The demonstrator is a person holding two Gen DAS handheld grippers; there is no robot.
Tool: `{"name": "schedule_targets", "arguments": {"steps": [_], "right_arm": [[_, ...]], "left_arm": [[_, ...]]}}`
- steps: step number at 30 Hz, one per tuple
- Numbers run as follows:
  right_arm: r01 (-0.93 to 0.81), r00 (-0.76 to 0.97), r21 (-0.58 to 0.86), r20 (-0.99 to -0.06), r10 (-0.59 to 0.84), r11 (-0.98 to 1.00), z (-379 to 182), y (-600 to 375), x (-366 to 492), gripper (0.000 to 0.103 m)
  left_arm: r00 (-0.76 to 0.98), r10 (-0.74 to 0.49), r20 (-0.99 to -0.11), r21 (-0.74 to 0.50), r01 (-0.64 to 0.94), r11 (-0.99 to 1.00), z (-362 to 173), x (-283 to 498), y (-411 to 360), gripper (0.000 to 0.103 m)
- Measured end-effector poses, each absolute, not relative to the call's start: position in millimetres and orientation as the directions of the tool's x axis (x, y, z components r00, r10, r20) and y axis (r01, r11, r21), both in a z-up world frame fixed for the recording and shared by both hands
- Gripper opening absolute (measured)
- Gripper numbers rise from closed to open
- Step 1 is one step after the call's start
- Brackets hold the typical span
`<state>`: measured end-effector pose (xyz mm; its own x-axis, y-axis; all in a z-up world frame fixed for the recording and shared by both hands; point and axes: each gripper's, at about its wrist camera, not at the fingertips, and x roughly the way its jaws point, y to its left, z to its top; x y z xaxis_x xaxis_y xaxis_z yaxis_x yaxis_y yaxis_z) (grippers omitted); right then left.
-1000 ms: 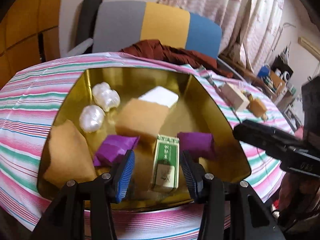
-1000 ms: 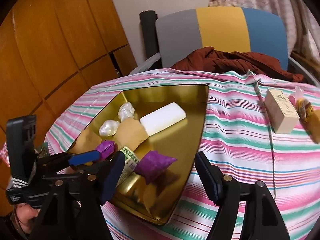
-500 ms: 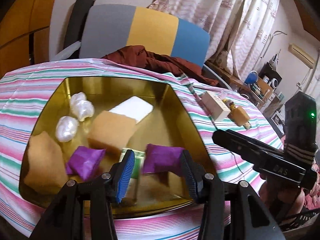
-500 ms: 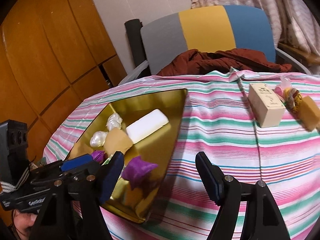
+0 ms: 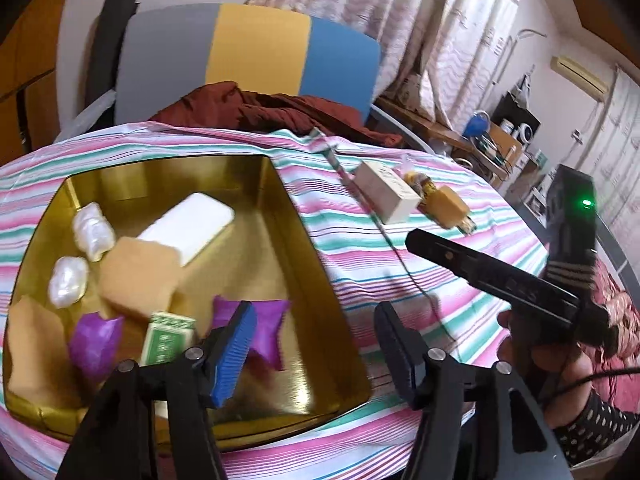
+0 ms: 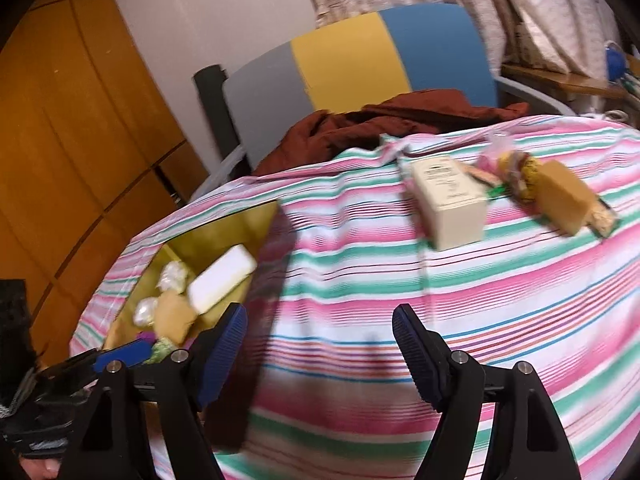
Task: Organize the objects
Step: 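Move both tools back from the tray to the item cluster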
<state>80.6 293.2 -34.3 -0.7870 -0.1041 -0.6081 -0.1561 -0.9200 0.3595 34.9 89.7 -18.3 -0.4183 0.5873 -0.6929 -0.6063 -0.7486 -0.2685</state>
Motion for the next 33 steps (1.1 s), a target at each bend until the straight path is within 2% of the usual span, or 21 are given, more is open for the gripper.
{"name": "schedule_targets", "arguments": {"steps": [12, 19, 23, 26, 30, 32, 33], "right_arm": [[-0.387, -0.751, 0.265, -0.647, 0.135, -0.883, -48, 407, 96, 0.076], [-0.454, -0.731, 0.204, -0.641, 0.232, -0.867, -37, 474, 67, 0.08], [-0.436, -0.709, 0.152, -0.664, 0.235, -0.887, -43, 489, 38, 0.08], [-0.399, -0.698, 0.175, -0.695, 0.175, -0.9, -53, 483, 33, 0.08], [-0.298, -0.746, 0.215, -0.66, 0.086, -0.93, -53, 460, 55, 0.08], [-0.314, -0.754, 0.173, -0.643, 0.134, -0.933, -49, 457, 63, 0.082], [-0.324, -0.755, 0.152, -0.636, 0.158, -0.934, -47, 458, 65, 0.086]], "left_arm": [[-0.345, 0.615, -0.709, -0.262, -0.681, -0.684, -12, 39, 143, 0.063], [-0.319, 0.607, -0.728, -0.251, -0.7, -0.669, -13, 49, 159, 0.063], [-0.319, 0.599, -0.735, -0.24, -0.704, -0.669, -13, 52, 162, 0.063], [-0.325, 0.592, -0.737, -0.228, -0.705, -0.671, -12, 53, 163, 0.063], [-0.319, 0.591, -0.741, -0.234, -0.702, -0.673, -14, 50, 164, 0.063], [-0.312, 0.591, -0.744, -0.241, -0.7, -0.673, -16, 48, 165, 0.063], [-0.31, 0.592, -0.744, -0.245, -0.698, -0.673, -16, 48, 166, 0.063]]}}
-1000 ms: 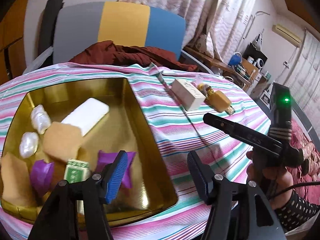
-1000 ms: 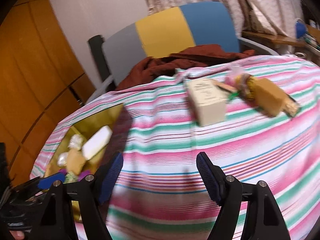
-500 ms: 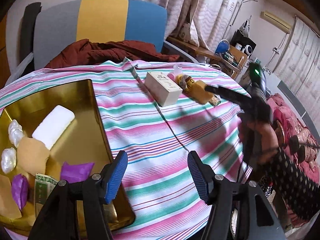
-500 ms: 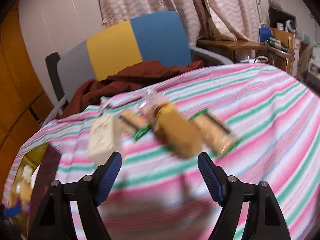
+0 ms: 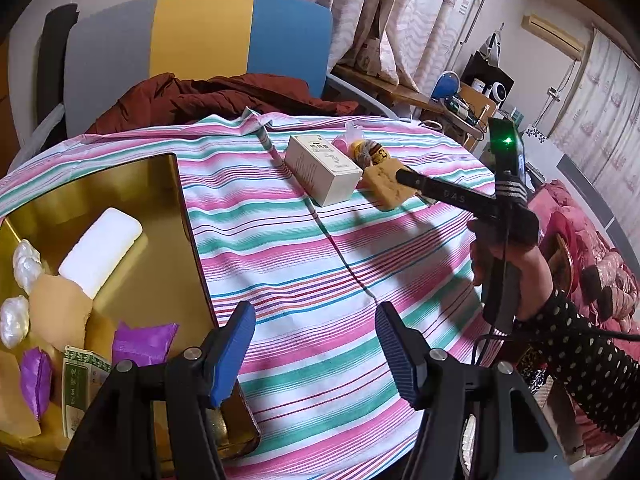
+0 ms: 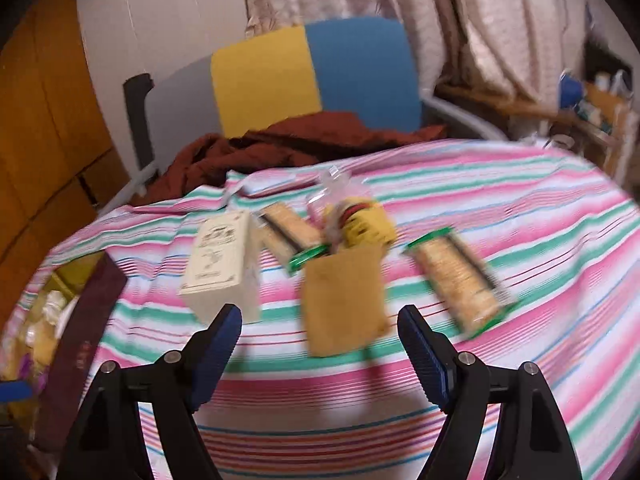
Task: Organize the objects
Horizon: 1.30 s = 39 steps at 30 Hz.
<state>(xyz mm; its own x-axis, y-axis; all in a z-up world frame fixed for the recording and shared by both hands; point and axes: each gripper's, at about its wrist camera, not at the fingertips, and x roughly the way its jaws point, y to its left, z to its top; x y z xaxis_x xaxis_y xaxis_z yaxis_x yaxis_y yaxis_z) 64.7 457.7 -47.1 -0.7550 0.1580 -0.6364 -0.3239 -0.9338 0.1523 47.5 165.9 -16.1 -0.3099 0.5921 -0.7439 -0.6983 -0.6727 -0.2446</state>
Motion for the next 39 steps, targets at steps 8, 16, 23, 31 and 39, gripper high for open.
{"name": "schedule_targets", "arguments": {"steps": [8, 16, 23, 31, 39], "right_arm": [[-0.397, -0.665, 0.112, -0.719, 0.202, -0.911, -70, 482, 31, 0.09], [-0.426, -0.646, 0.076, -0.723, 0.245, -0.901, -82, 479, 29, 0.056], [-0.506, -0.648, 0.149, -0.716, 0.26, -0.85, -87, 478, 66, 0.056], [-0.522, -0.658, 0.121, -0.687, 0.308, -0.844, -89, 469, 72, 0.056], [-0.522, -0.67, 0.138, -0.678, 0.304, -0.842, -92, 471, 73, 0.056]], "left_arm": [[-0.311, 0.592, -0.744, -0.241, -0.701, -0.671, -12, 46, 173, 0.063], [-0.341, 0.587, -0.734, -0.202, -0.716, -0.668, 0, 30, 209, 0.064], [-0.331, 0.611, -0.719, -0.242, -0.705, -0.667, -4, -7, 277, 0.071], [-0.377, 0.46, -0.804, -0.143, -0.628, -0.765, -35, -53, 352, 0.072], [-0.371, 0.394, -0.841, -0.112, -0.593, -0.798, -64, -76, 371, 0.071]]}}
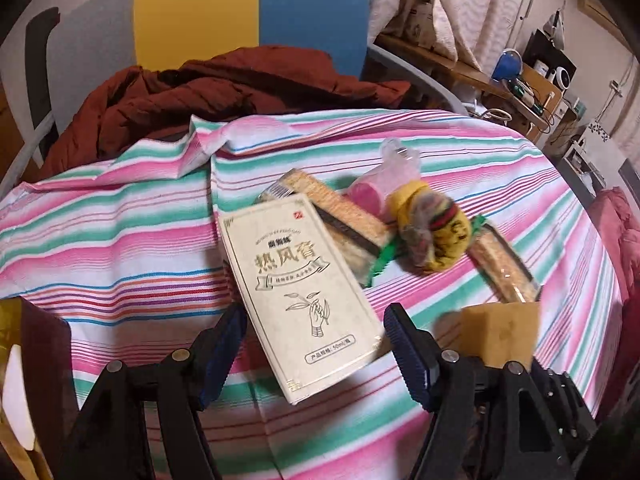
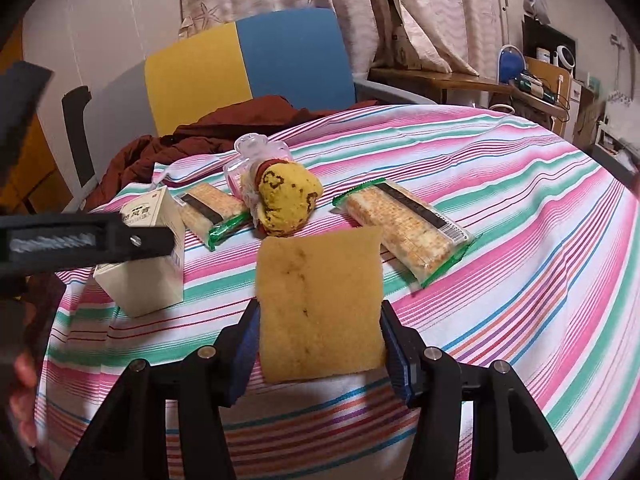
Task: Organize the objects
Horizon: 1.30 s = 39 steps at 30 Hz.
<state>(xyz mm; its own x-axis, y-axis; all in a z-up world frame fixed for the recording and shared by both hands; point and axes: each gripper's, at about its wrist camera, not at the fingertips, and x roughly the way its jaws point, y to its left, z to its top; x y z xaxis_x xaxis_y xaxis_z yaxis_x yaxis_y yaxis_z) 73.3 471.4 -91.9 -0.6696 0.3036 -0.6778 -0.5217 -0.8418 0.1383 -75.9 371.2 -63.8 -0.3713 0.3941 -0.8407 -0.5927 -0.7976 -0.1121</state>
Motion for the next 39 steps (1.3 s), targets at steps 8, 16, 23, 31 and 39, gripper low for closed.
{"name": "schedule_targets", "arguments": {"steps": [8, 16, 23, 31, 39], "right_arm": [[-0.524, -0.67, 0.132, -0.674, 0.311, -0.842, -93, 470, 73, 0.056], [-0.528, -0.666, 0.112, -0.67, 0.329, -0.842, -93, 466, 71, 0.056], [-0.531, -0.659, 0.09, -0.668, 0.344, -0.842, -93, 464, 69, 0.056], [-0.535, -0.655, 0.07, -0.664, 0.362, -0.842, -91, 461, 68, 0.056], [-0.536, -0.649, 0.05, -0.663, 0.374, -0.842, -90, 458, 68, 0.056]], "left_arm": [[-0.377, 0.495, -0.782, -0.177, -0.629, -0.757, -71, -70, 349, 0.066], [-0.387, 0.531, -0.754, -0.194, -0.641, -0.743, -67, -60, 339, 0.058], [-0.368, 0.569, -0.735, -0.227, -0.658, -0.718, -63, -44, 326, 0.056], [-0.365, 0.589, -0.722, -0.238, -0.667, -0.706, -57, -21, 307, 0.055], [-0.355, 0.538, -0.764, -0.2, -0.663, -0.722, -65, -22, 317, 0.059]]}}
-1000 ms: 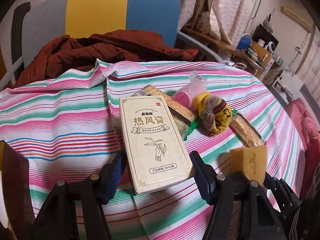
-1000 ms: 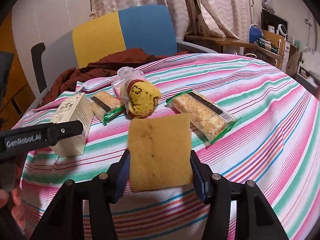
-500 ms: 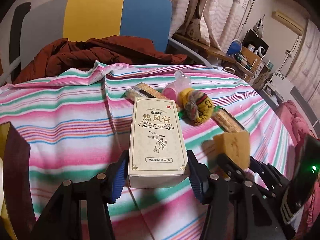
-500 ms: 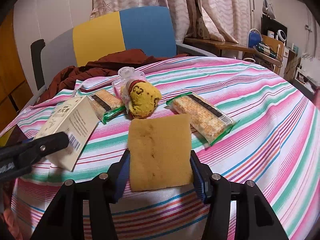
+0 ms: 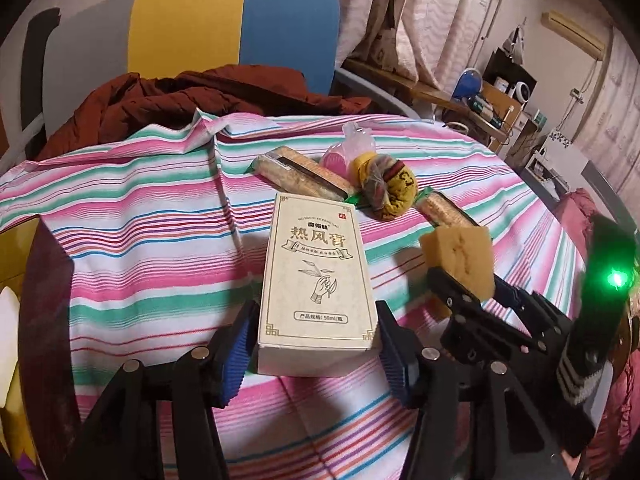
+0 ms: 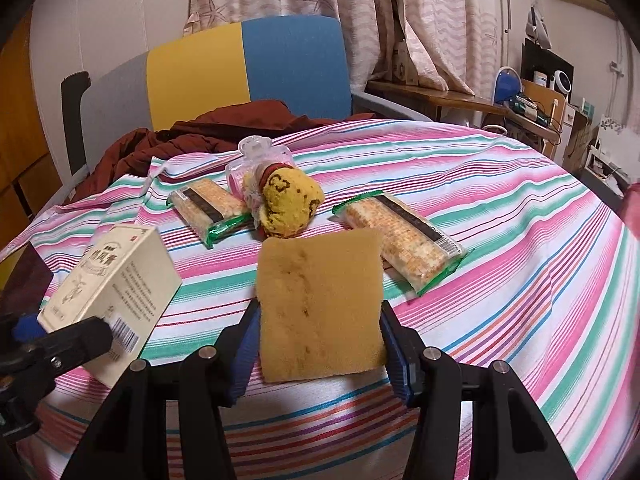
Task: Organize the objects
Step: 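Carry the yellow sponge and cream box over the gold tray with both tools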
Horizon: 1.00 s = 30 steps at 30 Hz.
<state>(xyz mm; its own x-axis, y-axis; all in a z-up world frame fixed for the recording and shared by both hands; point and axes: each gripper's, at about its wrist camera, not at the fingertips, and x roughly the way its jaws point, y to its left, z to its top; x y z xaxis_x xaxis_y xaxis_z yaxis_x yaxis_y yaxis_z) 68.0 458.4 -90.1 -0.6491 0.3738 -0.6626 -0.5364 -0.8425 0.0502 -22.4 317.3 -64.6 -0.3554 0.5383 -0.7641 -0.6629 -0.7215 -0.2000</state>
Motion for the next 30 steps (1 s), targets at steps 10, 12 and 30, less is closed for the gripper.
{"name": "schedule_targets", "arguments": {"steps": [10, 12, 30], "right_arm": [[-0.537, -0.648, 0.058, -0.667, 0.367, -0.842, -92, 460, 68, 0.056], [-0.537, -0.647, 0.057, -0.668, 0.368, -0.842, -92, 460, 68, 0.056], [-0.479, -0.705, 0.018, -0.603, 0.373, -0.877, -69, 423, 81, 0.056]], "left_arm": [[-0.344, 0.529, -0.776, -0.184, -0.678, -0.711, -78, -29, 322, 0.052], [-0.352, 0.547, -0.76, -0.201, -0.672, -0.712, -74, -24, 314, 0.052], [-0.373, 0.676, -0.636, -0.312, -0.677, -0.667, -22, 14, 233, 0.052]]}}
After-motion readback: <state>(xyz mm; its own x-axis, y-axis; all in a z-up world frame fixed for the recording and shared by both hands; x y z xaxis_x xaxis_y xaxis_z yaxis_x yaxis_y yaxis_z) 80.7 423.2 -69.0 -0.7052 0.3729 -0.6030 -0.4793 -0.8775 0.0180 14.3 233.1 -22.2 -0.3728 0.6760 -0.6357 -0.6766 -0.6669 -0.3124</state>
